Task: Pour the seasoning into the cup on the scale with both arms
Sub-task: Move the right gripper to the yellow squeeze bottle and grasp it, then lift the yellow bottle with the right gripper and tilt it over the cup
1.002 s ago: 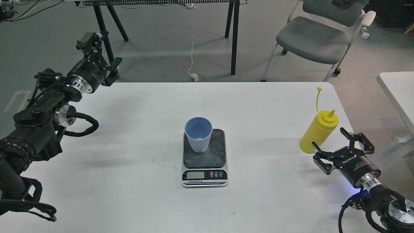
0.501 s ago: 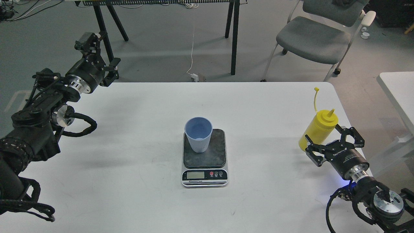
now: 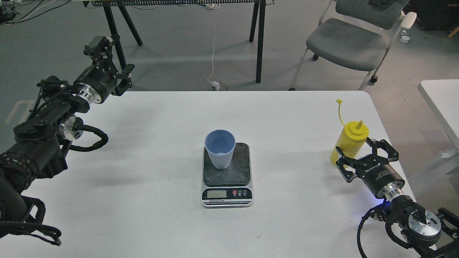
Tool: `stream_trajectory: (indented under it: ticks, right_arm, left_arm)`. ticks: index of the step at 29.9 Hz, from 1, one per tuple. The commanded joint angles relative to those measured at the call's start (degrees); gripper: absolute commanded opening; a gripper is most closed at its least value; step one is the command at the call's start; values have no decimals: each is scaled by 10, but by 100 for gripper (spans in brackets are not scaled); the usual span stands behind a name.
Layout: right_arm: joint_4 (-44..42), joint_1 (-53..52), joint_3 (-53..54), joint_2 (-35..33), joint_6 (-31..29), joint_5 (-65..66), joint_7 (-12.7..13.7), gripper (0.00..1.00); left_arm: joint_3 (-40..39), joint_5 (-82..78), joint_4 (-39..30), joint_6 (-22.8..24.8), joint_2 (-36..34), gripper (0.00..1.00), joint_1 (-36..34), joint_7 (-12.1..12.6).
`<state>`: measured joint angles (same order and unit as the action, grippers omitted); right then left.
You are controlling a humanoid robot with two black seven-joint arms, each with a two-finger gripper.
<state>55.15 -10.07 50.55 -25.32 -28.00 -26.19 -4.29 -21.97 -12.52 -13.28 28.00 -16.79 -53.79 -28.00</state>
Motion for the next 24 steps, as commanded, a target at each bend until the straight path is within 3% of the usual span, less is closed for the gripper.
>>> stream_trajectory:
  ticks: [1, 5, 8, 13, 20, 24]
  right_arm:
    - [0, 2, 1, 1, 0, 2, -1, 67]
    - [0, 2, 1, 5, 0, 2, -1, 63]
    - [0, 1, 2, 6, 0, 2, -1, 46]
    - [-4, -1, 2, 8, 0, 2, -1, 34]
    - [2, -7, 0, 3, 0, 16, -1, 33]
    - [0, -86, 0, -13, 0, 128, 0, 33]
  left_arm:
    - [0, -1, 0, 0, 0, 99, 0, 0]
    - [0, -1, 0, 0, 0, 99, 0, 0]
    - [0, -1, 0, 0, 0, 99, 0, 0]
    - [0, -1, 0, 0, 0, 99, 0, 0]
    - [0, -1, -1, 0, 2, 99, 1, 0]
    - [0, -1, -1, 0, -2, 99, -1, 0]
